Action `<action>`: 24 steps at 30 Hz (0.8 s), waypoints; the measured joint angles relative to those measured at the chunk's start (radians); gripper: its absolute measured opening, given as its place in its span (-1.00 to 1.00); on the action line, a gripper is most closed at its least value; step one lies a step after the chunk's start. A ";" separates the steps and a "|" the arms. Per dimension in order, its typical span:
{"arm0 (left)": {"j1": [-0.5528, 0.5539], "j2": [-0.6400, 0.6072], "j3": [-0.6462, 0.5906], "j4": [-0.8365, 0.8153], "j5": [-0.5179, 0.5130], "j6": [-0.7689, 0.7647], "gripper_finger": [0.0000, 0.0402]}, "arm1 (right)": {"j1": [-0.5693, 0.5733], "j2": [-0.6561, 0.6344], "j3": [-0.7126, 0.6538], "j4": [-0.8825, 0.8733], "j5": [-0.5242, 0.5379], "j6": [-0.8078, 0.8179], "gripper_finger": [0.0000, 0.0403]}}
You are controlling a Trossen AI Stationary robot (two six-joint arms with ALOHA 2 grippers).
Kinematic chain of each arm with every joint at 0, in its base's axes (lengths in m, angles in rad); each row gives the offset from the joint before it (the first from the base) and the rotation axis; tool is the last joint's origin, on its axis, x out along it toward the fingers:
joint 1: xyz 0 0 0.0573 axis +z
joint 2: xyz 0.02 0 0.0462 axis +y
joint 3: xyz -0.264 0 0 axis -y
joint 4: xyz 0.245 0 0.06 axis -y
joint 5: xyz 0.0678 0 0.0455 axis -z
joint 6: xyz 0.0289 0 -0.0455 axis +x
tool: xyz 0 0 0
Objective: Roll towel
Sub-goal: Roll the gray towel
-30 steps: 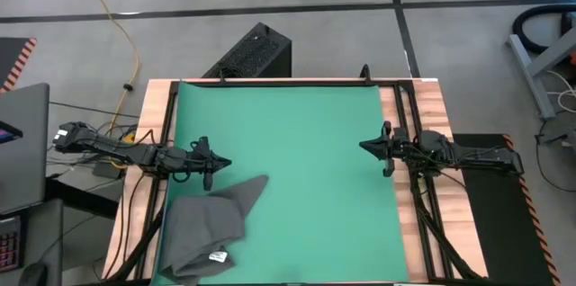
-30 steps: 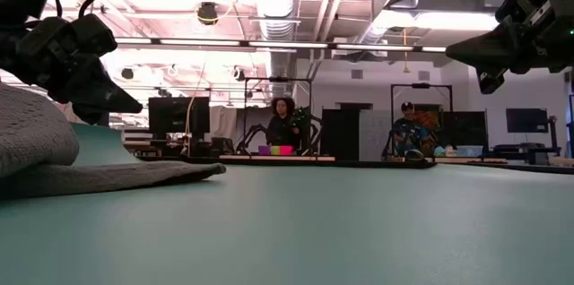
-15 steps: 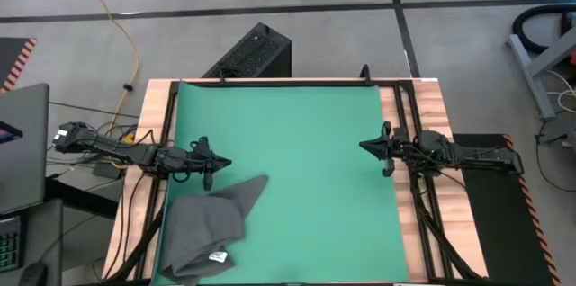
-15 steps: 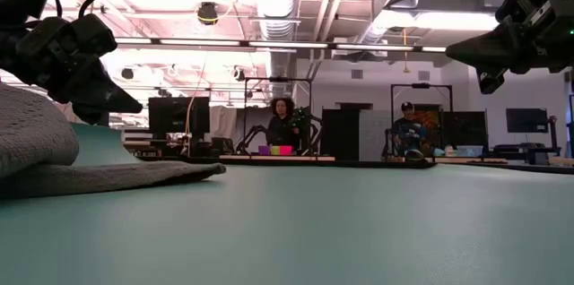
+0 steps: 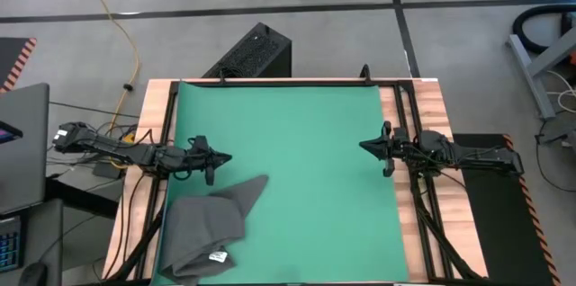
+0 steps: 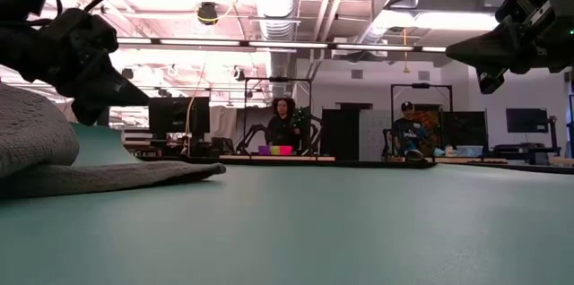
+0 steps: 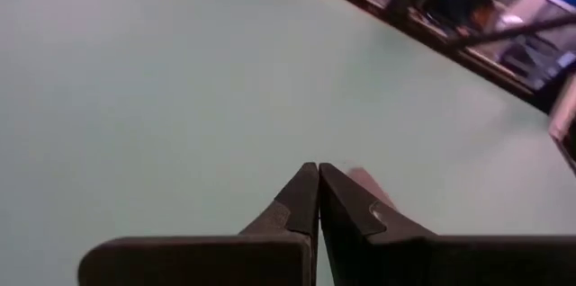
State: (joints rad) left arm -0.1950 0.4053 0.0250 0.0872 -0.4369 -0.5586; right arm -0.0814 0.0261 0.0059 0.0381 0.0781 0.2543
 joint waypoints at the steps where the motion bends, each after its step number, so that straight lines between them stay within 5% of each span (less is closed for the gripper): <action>1: 0.000 0.000 0.000 0.000 -0.005 -0.017 -1.00 | 0.000 0.000 0.000 0.000 0.000 0.000 -0.86; 7: 0.000 0.000 0.000 0.003 -0.078 -0.171 -1.00 | -0.028 0.000 0.000 0.006 0.062 -0.222 -0.86; 13: 0.000 0.000 0.000 0.016 -0.119 -0.248 -1.00 | -0.035 0.000 0.000 0.012 0.059 -0.222 -0.86; 17: 0.000 0.000 0.000 0.231 -0.084 -0.304 -0.98 | -0.035 0.000 0.000 0.015 0.059 -0.203 -0.86; 24: -0.022 0.000 0.078 0.617 -0.014 -0.188 -0.76 | -0.031 0.000 0.000 0.052 0.051 0.081 -0.86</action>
State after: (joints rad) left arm -0.2169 0.4057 0.1029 0.7041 -0.4513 -0.7464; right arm -0.1128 0.0259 0.0063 0.0899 0.1292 0.3354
